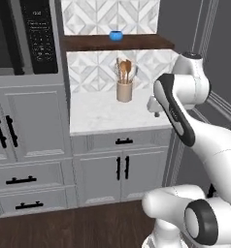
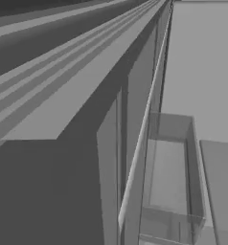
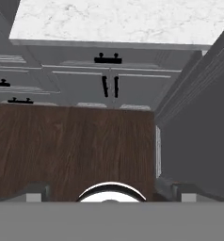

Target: Gather all objects into one cabinet and sort the glasses and bowls to opposite sides.

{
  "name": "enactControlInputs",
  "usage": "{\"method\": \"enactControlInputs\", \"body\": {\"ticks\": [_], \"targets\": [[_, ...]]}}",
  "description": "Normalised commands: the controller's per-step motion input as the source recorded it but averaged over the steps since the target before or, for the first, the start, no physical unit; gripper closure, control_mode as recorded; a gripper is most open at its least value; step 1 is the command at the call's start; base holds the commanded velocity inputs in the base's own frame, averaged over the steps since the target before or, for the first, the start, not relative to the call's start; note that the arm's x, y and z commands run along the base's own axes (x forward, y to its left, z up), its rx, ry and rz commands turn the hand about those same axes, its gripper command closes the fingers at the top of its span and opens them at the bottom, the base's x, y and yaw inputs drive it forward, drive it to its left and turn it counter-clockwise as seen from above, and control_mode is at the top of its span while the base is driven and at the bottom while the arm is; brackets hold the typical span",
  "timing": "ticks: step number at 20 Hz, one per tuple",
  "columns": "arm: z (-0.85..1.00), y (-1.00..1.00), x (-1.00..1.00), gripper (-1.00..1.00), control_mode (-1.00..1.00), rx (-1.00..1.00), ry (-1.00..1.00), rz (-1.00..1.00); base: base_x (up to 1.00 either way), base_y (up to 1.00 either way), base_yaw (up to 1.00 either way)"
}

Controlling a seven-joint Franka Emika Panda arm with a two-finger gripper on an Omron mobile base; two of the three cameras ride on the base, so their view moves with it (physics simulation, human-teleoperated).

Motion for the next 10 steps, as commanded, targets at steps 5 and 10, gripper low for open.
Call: {"method": "enactControlInputs", "body": {"ticks": [5,10], "targets": [[0.0,0.0,0.0,-1.0,1.0,0.0,0.0,0.0,1.0,0.12,0.0],[0.0,0.0,0.0,-1.0,1.0,0.0,0.0,0.0,1.0,0.16,0.0]]}}
